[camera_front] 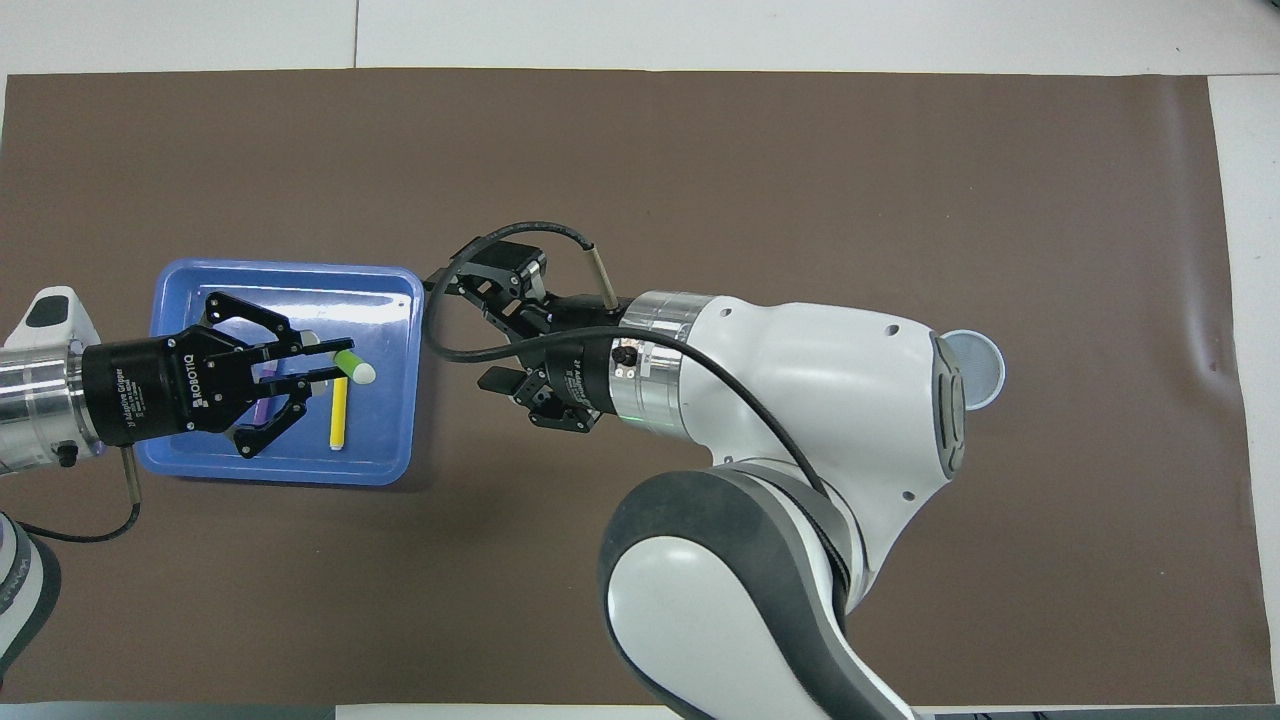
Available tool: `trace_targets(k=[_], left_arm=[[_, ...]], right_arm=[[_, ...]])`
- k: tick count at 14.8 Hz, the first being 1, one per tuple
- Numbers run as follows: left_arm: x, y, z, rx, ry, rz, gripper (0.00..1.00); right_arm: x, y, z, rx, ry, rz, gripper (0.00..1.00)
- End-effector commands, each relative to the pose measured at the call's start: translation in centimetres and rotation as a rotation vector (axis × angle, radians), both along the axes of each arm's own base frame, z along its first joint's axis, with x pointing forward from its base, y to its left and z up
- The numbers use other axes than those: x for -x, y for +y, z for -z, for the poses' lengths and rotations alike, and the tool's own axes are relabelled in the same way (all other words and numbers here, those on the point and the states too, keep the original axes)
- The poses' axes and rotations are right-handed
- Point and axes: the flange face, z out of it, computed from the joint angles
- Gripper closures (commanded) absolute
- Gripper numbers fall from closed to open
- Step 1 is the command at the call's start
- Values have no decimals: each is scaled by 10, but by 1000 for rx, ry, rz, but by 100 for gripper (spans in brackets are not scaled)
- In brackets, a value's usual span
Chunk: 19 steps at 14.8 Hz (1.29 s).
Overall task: Right arm passes pens to left for tray arrangement
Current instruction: 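Place the green marker in the tray with the left gripper while the right gripper withdraws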
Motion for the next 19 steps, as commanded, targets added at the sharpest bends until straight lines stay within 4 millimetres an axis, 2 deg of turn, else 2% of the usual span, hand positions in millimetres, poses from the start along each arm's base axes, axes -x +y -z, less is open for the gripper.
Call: trace_targets(k=[1, 3, 5, 8, 9, 11, 14, 17, 19], left_arm=[[1, 3, -5, -1, -2, -23, 100], [0, 4, -5, -43, -23, 4, 100], [-15, 6, -9, -118, -40, 59, 100], [-32, 5, -9, -214, -68, 134, 100], [-36, 4, -3, -240, -89, 187, 100], [-42, 7, -4, -301, -132, 250, 100], [-62, 17, 3, -434, -175, 457, 100], [-70, 32, 12, -568, -228, 627, 100], [-75, 46, 21, -671, -268, 799, 100]], right_arm=[[-3, -27, -7, 63, -45, 6, 0], [-10, -38, -9, 128, -95, 0, 0], [-22, -57, -12, 195, -141, 9, 0], [-44, -97, -4, 307, -177, 22, 0], [-48, -108, -1, 361, -172, -3, 0], [-55, -134, 1, 464, -179, -30, 0], [-68, -177, 10, 663, -218, -95, 0], [-78, -220, 14, 764, -267, -195, 0], [-76, -246, 13, 818, -302, -332, 0]])
